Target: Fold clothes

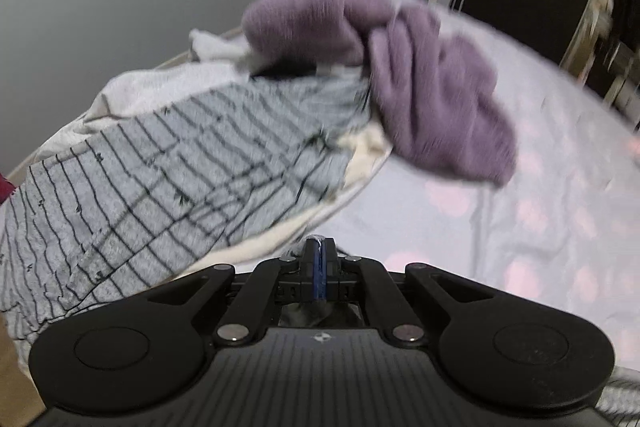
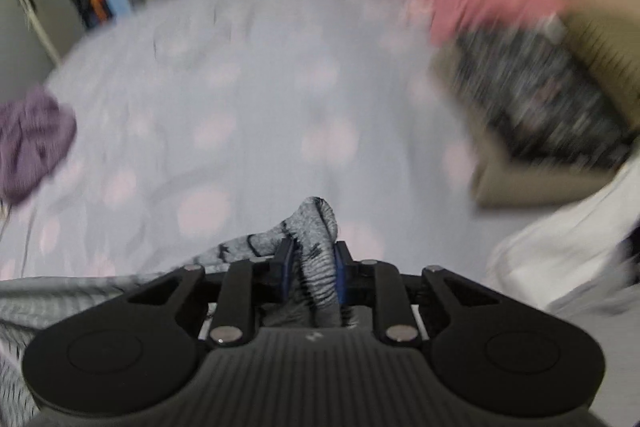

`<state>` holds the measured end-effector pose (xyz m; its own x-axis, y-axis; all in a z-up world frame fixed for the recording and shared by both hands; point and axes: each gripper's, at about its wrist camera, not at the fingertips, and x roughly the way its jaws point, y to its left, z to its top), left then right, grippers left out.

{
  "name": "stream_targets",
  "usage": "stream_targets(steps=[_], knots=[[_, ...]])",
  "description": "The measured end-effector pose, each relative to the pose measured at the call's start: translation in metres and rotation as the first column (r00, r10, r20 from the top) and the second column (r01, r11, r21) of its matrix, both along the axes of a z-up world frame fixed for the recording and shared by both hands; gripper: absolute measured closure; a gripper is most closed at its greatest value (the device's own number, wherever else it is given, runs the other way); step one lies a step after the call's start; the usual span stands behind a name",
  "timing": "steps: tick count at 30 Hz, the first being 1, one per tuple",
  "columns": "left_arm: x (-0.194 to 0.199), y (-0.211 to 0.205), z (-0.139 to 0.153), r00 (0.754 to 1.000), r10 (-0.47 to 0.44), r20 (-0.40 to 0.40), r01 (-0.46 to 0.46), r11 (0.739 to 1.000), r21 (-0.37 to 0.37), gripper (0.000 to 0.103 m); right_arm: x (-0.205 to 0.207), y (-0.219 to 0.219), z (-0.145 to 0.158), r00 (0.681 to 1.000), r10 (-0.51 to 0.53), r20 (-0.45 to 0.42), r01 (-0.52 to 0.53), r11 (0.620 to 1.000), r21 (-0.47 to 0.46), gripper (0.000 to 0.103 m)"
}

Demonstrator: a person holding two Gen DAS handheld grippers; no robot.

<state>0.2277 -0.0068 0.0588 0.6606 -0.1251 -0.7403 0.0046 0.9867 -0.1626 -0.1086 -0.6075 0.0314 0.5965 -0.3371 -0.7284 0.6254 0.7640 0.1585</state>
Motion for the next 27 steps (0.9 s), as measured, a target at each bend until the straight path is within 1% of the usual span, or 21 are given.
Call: stream_targets(steps=[2, 4, 7, 8, 13, 14, 16, 17, 18, 19, 20, 21, 22, 23, 24, 26, 27], knots=[[-0.009, 0.008, 0.015, 0.999, 0.012, 0.041, -0.009, 0.998, -0.067, 0.103, -0.018, 0.011, 0.027, 0.994, -0.044, 0.102, 0.051, 0.997, -0.062, 0.081], [-0.018, 0.017, 0.031, 0.996, 0.022, 0.083, -0.011, 0.992, -0.129, 0.103, -0.039, 0.03, 0.052, 0.983, -0.069, 0.17, 0.093, 0.986, -0.139, 0.081], [-0.036, 0.031, 0.058, 0.986, 0.035, 0.163, 0.0, 0.977, -0.211, 0.103, -0.067, 0.068, 0.089, 0.969, -0.085, 0.232, 0.152, 0.945, -0.29, 0.083], [-0.042, 0.035, 0.067, 0.981, 0.036, 0.189, 0.01, 0.972, -0.234, 0.103, -0.077, 0.077, 0.101, 0.965, -0.085, 0.249, 0.166, 0.932, -0.323, 0.083], [-0.071, 0.055, 0.114, 0.953, 0.047, 0.3, 0.057, 0.943, -0.328, 0.103, -0.129, 0.116, 0.165, 0.933, -0.093, 0.348, 0.248, 0.867, -0.432, 0.084], [-0.078, 0.057, 0.123, 0.946, 0.05, 0.322, 0.063, 0.941, -0.333, 0.103, -0.138, 0.122, 0.178, 0.924, -0.098, 0.37, 0.271, 0.852, -0.449, 0.084], [-0.088, 0.058, 0.141, 0.923, 0.057, 0.382, 0.06, 0.956, -0.286, 0.103, -0.152, 0.134, 0.199, 0.904, -0.111, 0.412, 0.322, 0.811, -0.488, 0.084], [-0.093, 0.058, 0.15, 0.909, 0.059, 0.412, 0.055, 0.964, -0.26, 0.103, -0.156, 0.136, 0.207, 0.9, -0.121, 0.42, 0.341, 0.794, -0.503, 0.084], [-0.089, 0.056, 0.153, 0.911, 0.047, 0.411, 0.061, 0.968, -0.244, 0.103, -0.157, 0.137, 0.212, 0.9, -0.129, 0.417, 0.352, 0.78, -0.518, 0.084], [-0.084, 0.055, 0.155, 0.915, 0.031, 0.401, 0.069, 0.971, -0.231, 0.103, -0.155, 0.135, 0.215, 0.901, -0.135, 0.412, 0.354, 0.777, -0.52, 0.084], [-0.077, 0.051, 0.152, 0.925, 0.009, 0.379, 0.08, 0.973, -0.217, 0.103, -0.152, 0.13, 0.213, 0.905, -0.136, 0.404, 0.345, 0.791, -0.506, 0.084], [-0.069, 0.043, 0.147, 0.937, -0.025, 0.35, 0.096, 0.978, -0.187, 0.103, -0.145, 0.121, 0.208, 0.913, -0.138, 0.383, 0.326, 0.811, -0.485, 0.084], [-0.061, 0.035, 0.139, 0.946, -0.051, 0.321, 0.105, 0.982, -0.154, 0.103, -0.133, 0.11, 0.197, 0.928, -0.145, 0.343, 0.301, 0.834, -0.463, 0.084], [-0.053, 0.027, 0.129, 0.953, -0.08, 0.291, 0.12, 0.985, -0.123, 0.103, -0.12, 0.1, 0.183, 0.941, -0.159, 0.299, 0.286, 0.847, -0.448, 0.084], [-0.046, 0.02, 0.118, 0.958, -0.12, 0.261, 0.151, 0.983, -0.101, 0.103, -0.107, 0.092, 0.169, 0.95, -0.176, 0.257, 0.279, 0.848, -0.45, 0.084], [-0.035, 0.009, 0.092, 0.961, -0.181, 0.207, 0.197, 0.979, -0.06, 0.103, -0.084, 0.079, 0.136, 0.958, -0.22, 0.186, 0.284, 0.819, -0.498, 0.084], [-0.032, 0.004, 0.079, 0.962, -0.206, 0.181, 0.215, 0.976, -0.032, 0.103, -0.077, 0.074, 0.121, 0.956, -0.245, 0.163, 0.294, 0.805, -0.515, 0.085]])
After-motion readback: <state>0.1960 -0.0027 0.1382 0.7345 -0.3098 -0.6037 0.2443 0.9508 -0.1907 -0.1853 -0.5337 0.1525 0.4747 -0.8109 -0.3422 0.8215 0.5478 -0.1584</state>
